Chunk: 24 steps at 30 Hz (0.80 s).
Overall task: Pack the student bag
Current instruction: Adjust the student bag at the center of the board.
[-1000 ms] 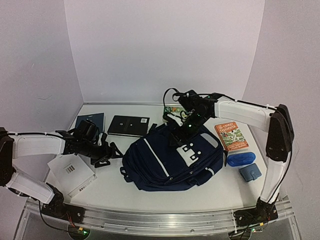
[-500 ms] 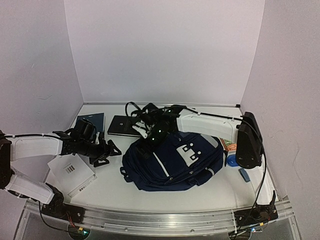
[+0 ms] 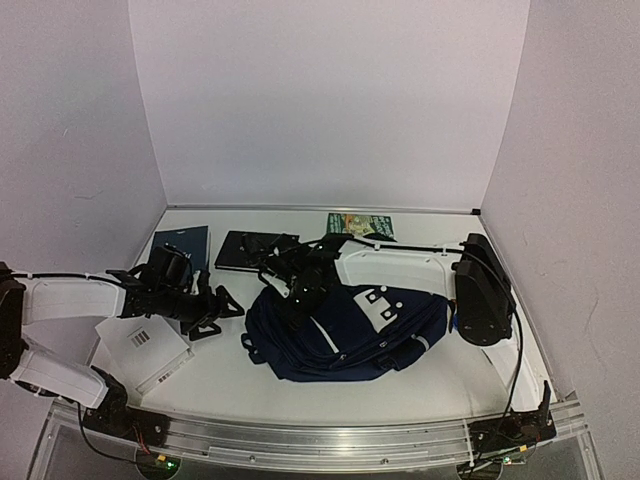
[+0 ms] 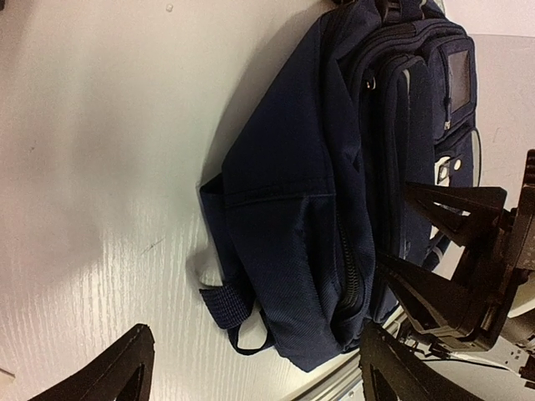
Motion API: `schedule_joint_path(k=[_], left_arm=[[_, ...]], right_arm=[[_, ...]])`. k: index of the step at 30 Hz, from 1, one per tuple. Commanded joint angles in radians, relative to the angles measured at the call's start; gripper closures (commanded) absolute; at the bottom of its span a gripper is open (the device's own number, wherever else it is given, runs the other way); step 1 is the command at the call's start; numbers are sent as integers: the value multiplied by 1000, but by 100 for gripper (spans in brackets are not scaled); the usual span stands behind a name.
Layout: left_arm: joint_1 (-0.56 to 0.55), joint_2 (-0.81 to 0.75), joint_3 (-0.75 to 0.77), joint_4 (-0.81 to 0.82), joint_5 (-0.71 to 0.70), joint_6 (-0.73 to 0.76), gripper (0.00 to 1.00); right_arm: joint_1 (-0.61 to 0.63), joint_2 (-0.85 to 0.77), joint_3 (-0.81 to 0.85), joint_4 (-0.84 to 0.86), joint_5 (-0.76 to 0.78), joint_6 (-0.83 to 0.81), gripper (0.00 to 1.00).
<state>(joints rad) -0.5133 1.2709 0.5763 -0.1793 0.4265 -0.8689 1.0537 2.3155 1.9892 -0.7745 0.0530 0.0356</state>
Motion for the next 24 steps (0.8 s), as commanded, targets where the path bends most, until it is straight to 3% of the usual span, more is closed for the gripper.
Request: schedule_joint_path(k=[1,5,6,16,24], left_arm=[[6,-2,-6,46,21,0,16],[5,-13,-10,30,17,10,17],[6,-15,-12,29,17,11,17],[5,-29,-8,31,28,31,16],[-34,-52,1,123,129,83,5]], right_arm=[[-3,2,30,-25,102,-8,71],[-4,-34,74,-32,85,-21,98],[-4,-45,84,-34,81,-21,100],[-7,-163,175,-52,23,-66,100],[-33,-210,237,-52,22,-76,100]])
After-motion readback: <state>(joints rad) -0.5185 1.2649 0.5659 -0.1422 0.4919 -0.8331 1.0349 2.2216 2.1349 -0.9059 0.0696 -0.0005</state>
